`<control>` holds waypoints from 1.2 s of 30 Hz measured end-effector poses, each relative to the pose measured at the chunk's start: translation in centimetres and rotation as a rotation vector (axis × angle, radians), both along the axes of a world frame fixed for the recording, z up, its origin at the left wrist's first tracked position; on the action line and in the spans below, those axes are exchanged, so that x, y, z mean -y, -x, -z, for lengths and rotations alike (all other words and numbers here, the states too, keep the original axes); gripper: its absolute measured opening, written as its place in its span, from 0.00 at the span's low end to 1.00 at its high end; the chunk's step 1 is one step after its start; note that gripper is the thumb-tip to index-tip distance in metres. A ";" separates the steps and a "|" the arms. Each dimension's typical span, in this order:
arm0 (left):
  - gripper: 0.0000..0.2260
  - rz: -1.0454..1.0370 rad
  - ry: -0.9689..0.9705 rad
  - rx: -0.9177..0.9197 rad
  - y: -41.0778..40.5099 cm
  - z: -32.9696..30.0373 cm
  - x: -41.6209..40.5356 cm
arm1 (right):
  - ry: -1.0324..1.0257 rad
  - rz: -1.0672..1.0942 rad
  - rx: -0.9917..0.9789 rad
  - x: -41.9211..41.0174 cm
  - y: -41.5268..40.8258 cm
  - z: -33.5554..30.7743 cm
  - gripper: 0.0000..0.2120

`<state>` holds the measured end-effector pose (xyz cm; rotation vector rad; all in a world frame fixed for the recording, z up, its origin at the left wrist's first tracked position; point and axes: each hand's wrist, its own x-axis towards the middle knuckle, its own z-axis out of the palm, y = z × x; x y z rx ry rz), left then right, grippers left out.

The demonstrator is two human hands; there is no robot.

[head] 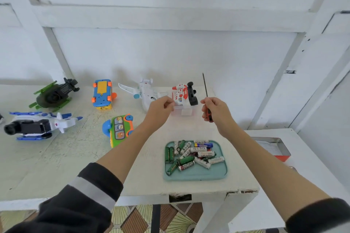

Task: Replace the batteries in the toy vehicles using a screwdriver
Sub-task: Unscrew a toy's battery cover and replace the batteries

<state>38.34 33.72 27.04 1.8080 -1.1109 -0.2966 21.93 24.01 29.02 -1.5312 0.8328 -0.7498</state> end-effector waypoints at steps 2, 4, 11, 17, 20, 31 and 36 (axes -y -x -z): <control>0.06 -0.015 -0.024 -0.012 -0.7 0.2 1.8 | -0.010 0.005 0.006 1.6 -0.7 -0.1 0.10; 0.06 -0.031 -0.040 -0.032 -1.2 0.5 3.8 | -0.014 0.005 0.003 3.4 -1.5 -0.1 0.10; 0.19 -0.012 -0.089 -0.085 -2.1 1.8 9.7 | 0.024 -0.064 -0.028 9.7 -4.3 0.6 0.11; 0.30 -0.101 -0.276 -0.097 -2.7 1.9 13.9 | 0.037 -0.100 -0.057 13.2 -6.7 1.3 0.11; 0.34 -0.092 -0.409 -0.135 -2.8 2.1 15.5 | 0.040 -0.097 -0.072 14.1 -7.4 1.8 0.11; 0.33 -0.113 -0.248 -0.377 -3.7 2.3 15.9 | 0.011 -0.125 -0.071 14.9 -8.8 2.3 0.10; 0.31 -0.180 -0.018 -0.448 -3.9 1.7 15.3 | 0.074 -0.079 -0.055 14.8 -9.3 1.7 0.08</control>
